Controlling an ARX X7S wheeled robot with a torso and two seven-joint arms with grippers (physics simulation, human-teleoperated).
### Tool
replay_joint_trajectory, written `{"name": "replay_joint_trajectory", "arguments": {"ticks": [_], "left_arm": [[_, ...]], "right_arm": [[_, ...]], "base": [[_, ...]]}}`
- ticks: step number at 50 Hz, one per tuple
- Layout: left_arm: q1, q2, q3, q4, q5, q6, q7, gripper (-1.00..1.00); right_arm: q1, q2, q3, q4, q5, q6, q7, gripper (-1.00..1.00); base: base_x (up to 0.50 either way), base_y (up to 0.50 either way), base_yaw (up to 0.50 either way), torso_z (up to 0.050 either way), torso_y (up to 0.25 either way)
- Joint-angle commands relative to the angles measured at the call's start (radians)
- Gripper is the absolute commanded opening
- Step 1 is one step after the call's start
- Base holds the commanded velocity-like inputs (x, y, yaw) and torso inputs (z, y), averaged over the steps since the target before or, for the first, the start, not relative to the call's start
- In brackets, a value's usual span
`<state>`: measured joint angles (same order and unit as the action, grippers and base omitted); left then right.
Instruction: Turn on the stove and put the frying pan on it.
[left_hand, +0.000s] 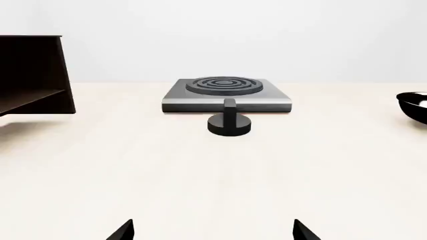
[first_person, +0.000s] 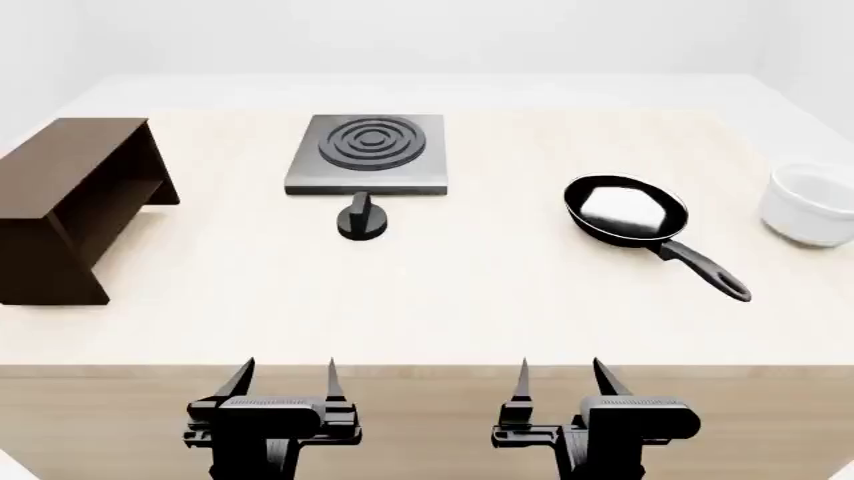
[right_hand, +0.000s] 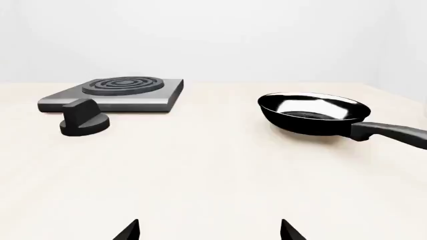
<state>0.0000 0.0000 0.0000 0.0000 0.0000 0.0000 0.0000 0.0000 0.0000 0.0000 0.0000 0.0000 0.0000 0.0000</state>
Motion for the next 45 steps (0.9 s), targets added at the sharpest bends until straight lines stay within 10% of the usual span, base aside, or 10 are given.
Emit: {"name": "replay_joint_trajectory", "arguments": {"ticks": [1,45], "left_arm": [[-0.002,-0.015,0.008,0.0,-0.032,-0.008,-0.017,1.0],[0.05,-0.107,0.034,0.247,-0.095,0.028,-0.183,1.0]], "right_arm": [[0.002,0.014,-0.015,0.009,0.036,-0.007,0.009,1.0],[-0.073,0.114,-0.051,-0.288,0.188,-0.031,0.113,1.0]], "base": [[0.0,0.0,0.0,0.0,0.0],[0.11,0.0,0.0,0.0,0.0]]}}
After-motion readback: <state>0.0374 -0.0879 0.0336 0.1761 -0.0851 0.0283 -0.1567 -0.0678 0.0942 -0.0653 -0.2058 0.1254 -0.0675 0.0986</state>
